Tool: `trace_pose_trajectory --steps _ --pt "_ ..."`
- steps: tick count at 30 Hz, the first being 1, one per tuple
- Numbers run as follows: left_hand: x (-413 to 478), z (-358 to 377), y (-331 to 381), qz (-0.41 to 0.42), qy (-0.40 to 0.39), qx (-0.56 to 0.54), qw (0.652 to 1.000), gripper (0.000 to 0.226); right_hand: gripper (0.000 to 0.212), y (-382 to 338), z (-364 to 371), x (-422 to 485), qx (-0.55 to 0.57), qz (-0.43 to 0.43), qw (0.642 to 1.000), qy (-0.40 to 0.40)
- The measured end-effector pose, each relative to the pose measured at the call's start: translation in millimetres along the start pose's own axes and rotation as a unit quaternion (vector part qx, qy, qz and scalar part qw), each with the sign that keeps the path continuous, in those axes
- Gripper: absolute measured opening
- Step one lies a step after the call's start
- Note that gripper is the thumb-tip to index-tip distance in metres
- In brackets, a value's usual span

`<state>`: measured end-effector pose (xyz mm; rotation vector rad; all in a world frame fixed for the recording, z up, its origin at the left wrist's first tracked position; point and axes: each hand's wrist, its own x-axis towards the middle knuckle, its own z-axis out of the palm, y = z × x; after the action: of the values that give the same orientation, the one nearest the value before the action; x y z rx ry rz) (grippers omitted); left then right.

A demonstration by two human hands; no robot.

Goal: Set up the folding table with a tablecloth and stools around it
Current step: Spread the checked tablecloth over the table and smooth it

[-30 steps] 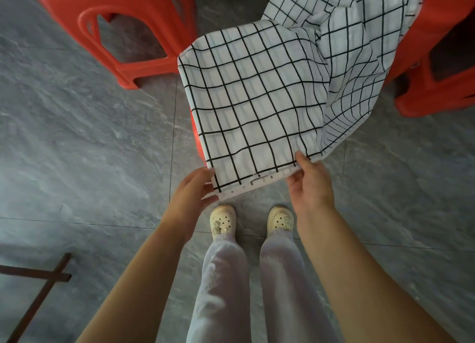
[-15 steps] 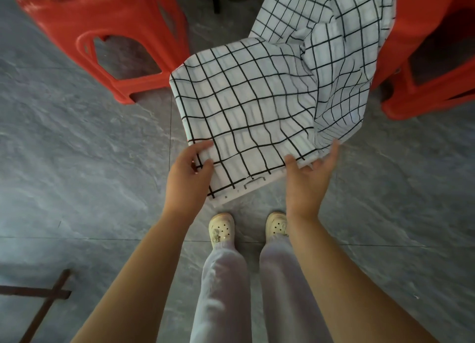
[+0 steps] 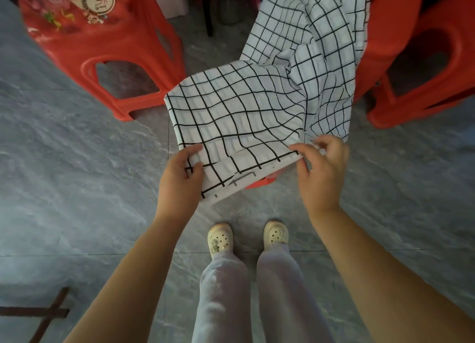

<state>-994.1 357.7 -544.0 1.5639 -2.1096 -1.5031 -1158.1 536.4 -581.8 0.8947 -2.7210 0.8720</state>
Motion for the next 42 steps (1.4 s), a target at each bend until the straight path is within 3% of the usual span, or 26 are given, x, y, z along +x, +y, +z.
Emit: trace_pose_trajectory --steps 16,25,42 --pt "-47.7 -107.9 61.3 0.101 -0.002 0.113 0.988 0.039 0.029 -110.2 -96.1 10.6 0.051 -0.057 0.993 -0.095" --pt "-111.6 -166.2 64.9 0.190 0.048 0.124 0.973 0.043 0.032 -164.4 -146.8 -19.3 0.061 -0.082 0.991 -0.086" --pt "-326.5 -265.3 -31.7 0.100 0.126 0.102 0.982 0.041 0.028 -261.7 -221.6 -185.1 0.150 -0.124 0.971 -0.135"
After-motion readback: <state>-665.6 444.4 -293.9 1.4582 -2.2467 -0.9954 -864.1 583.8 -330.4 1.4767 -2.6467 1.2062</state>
